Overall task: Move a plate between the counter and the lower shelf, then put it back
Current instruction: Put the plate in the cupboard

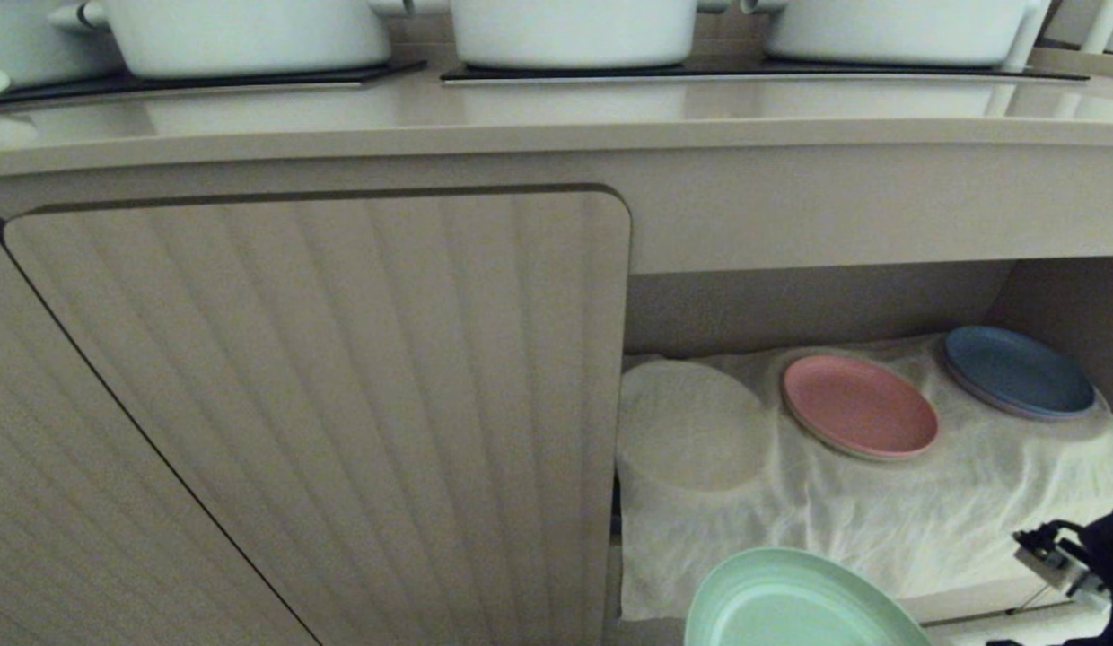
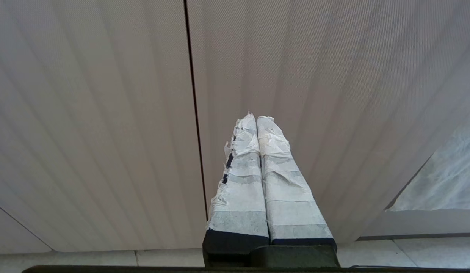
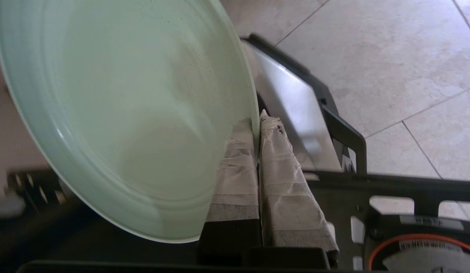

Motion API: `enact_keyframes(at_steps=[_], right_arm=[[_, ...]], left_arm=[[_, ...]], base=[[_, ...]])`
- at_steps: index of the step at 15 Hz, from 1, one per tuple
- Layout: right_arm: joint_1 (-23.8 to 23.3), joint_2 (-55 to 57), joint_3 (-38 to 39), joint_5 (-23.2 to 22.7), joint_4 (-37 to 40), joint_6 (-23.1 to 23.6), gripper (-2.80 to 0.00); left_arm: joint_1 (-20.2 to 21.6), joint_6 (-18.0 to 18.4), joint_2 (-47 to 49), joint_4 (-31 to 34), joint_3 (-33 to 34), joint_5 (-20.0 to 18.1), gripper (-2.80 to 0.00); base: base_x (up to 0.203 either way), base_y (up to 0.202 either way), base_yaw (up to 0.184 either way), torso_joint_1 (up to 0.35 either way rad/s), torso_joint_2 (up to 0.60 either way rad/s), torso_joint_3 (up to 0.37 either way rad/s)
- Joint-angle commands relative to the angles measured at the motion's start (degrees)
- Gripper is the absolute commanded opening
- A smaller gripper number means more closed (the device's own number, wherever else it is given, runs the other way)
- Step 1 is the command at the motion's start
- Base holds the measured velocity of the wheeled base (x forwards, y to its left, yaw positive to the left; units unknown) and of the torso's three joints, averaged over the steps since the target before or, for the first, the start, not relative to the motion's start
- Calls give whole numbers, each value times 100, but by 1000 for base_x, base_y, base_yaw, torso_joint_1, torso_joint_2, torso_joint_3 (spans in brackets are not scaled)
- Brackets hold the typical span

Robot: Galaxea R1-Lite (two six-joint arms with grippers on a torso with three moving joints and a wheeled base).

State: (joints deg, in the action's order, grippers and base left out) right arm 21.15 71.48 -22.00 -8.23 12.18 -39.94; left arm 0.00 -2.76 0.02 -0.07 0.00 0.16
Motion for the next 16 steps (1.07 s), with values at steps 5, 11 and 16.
enact_keyframes(at_steps=[5,11,16], right_arm=[[-679,1334,-801,-9,-22,-5,-280],[-841,2157,-1116,-13,-845,-18,-280],[-840,2848,-1935,238,-857,-295,-280]], left_arm=[[0,-6,-2,-1,0,2,-280],[0,-6,-2,-1,0,2,-280],[0,-6,-2,-1,0,2,-280]], base=[[0,0,0,0,0,0],[0,0,0,0,0,0],[0,0,0,0,0,0]])
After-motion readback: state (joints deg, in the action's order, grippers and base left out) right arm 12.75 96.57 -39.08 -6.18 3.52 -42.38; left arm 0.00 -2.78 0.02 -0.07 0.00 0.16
